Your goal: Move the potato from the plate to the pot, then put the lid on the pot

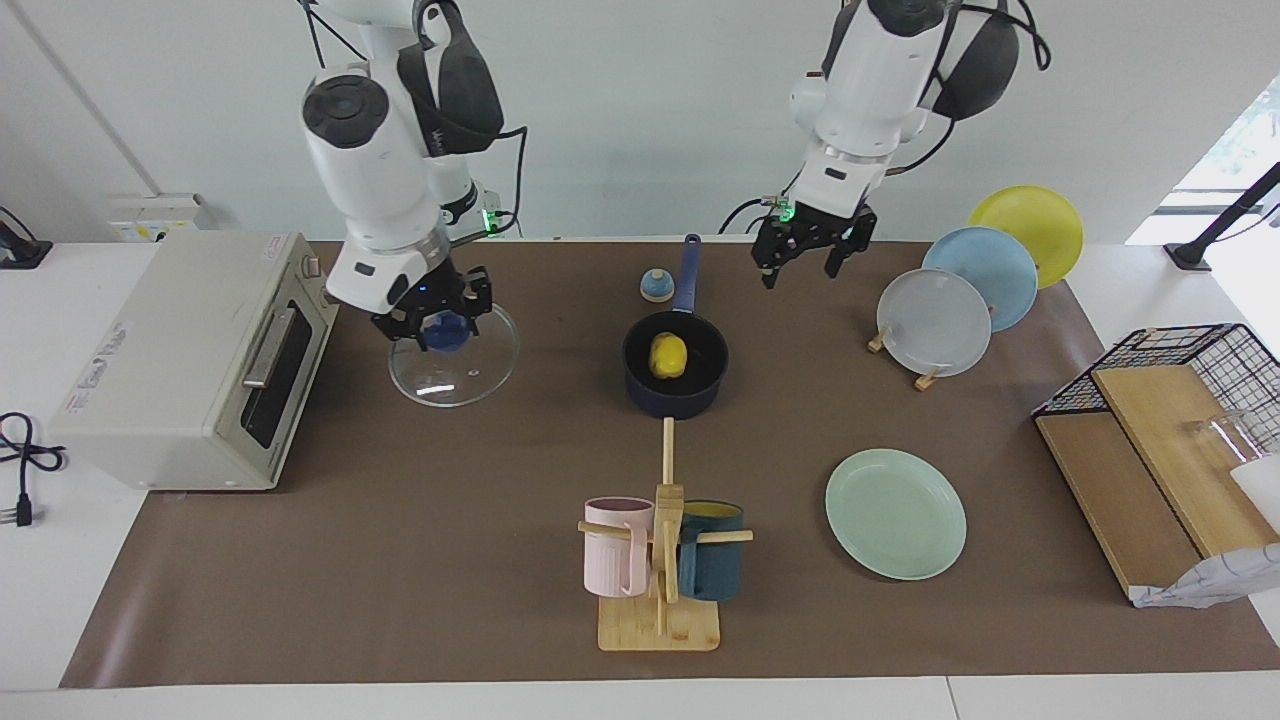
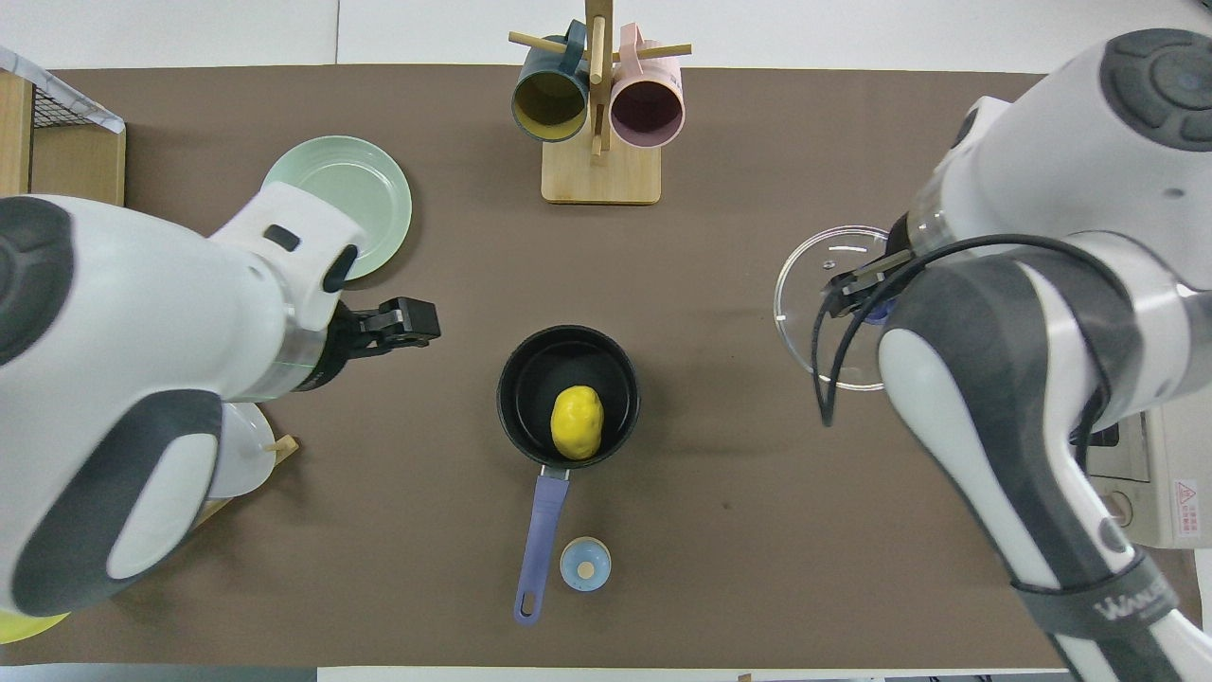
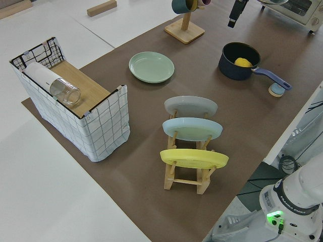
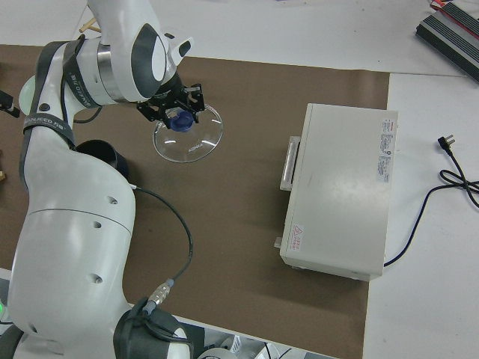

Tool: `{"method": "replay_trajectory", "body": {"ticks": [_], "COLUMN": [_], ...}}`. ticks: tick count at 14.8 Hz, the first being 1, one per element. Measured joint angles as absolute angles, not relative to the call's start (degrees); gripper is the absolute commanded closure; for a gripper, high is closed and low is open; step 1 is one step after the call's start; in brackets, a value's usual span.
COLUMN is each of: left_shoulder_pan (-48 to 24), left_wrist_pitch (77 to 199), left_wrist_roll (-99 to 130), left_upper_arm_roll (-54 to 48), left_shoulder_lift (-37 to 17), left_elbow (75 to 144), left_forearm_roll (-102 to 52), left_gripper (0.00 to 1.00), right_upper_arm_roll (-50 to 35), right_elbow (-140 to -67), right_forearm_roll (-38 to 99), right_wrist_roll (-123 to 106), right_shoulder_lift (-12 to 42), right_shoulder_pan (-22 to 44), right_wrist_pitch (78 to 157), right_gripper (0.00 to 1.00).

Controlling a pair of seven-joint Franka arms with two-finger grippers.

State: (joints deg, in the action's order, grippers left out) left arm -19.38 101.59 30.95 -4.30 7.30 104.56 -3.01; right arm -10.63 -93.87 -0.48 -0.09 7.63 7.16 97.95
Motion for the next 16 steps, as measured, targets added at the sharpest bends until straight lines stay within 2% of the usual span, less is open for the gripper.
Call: {"method": "replay_trajectory", "body": {"ticks": [4, 8, 13, 16], "left_shoulder_pan": [-8.4, -2.2, -1.5, -2.4], "left_wrist_pitch": [97.7, 96.8, 94.3, 88.6], "left_wrist_roll": [10.6, -1.1, -2.1, -1.3], "left_upper_arm_roll": [-4.0, -4.1, -4.0, -3.0], "left_shoulder_lift": [8.8, 8.8, 8.3, 4.7], "left_elbow": [102.5, 102.0, 101.4, 93.6], "left_forearm_roll": [-3.1, -3.1, -3.1, -3.0], "left_gripper": [0.00, 0.00, 0.00, 0.00], "right_upper_arm_roll": [-11.2, -11.2, -11.1, -11.1], "right_elbow": [-92.3, -91.5, -91.5, -90.3], "right_forearm_roll": [-0.5, -0.6, -1.7, -4.5], "right_wrist_roll": [16.7, 22.5, 26.1, 30.4], "right_shoulder_lift": [11.1, 14.2, 17.0, 20.2], "right_shoulder_pan": [19.8, 24.8, 28.3, 31.1], "right_wrist_pitch": [102.5, 106.7, 108.8, 109.9], "right_gripper": [1.00, 1.00, 1.00, 1.00]}}
